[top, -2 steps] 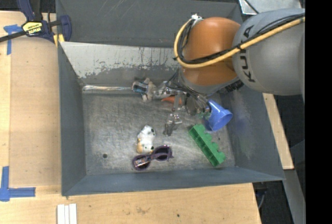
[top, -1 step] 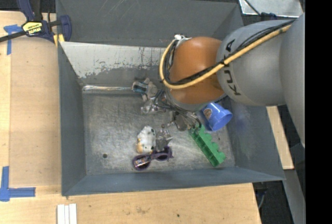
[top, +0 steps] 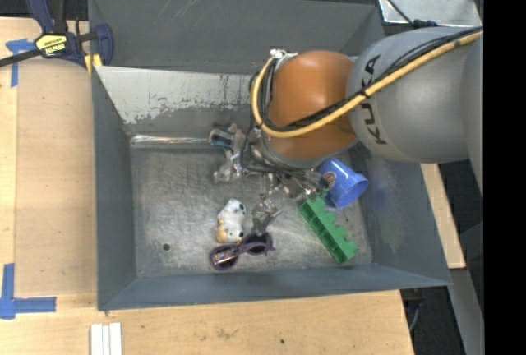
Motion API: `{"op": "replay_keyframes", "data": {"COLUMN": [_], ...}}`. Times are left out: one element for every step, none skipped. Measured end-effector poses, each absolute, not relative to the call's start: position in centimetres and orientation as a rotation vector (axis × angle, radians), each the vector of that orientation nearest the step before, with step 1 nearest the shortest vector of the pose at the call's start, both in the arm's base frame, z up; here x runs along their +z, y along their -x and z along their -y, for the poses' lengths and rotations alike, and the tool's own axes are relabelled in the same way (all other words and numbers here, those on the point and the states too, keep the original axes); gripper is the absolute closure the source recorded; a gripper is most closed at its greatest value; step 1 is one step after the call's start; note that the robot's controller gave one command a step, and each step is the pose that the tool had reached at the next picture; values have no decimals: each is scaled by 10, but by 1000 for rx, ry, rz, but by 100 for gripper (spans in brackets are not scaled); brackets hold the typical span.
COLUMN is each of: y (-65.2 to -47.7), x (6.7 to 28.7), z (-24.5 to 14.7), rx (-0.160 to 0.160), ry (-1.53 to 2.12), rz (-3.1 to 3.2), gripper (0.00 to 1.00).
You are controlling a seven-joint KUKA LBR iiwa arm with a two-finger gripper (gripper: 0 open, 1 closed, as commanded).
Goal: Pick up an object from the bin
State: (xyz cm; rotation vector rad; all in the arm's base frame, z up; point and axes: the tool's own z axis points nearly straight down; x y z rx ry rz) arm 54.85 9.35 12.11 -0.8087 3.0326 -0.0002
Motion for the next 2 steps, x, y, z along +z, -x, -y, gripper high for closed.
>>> {"op": "replay_keyframes", "data": {"y": [-546,-556], "x": [79,70], "z": [-113,-124], "rx": [0,-4], "ry": [1004,1223], "rz": [-2972,-2853], "gripper": [0,100]}}
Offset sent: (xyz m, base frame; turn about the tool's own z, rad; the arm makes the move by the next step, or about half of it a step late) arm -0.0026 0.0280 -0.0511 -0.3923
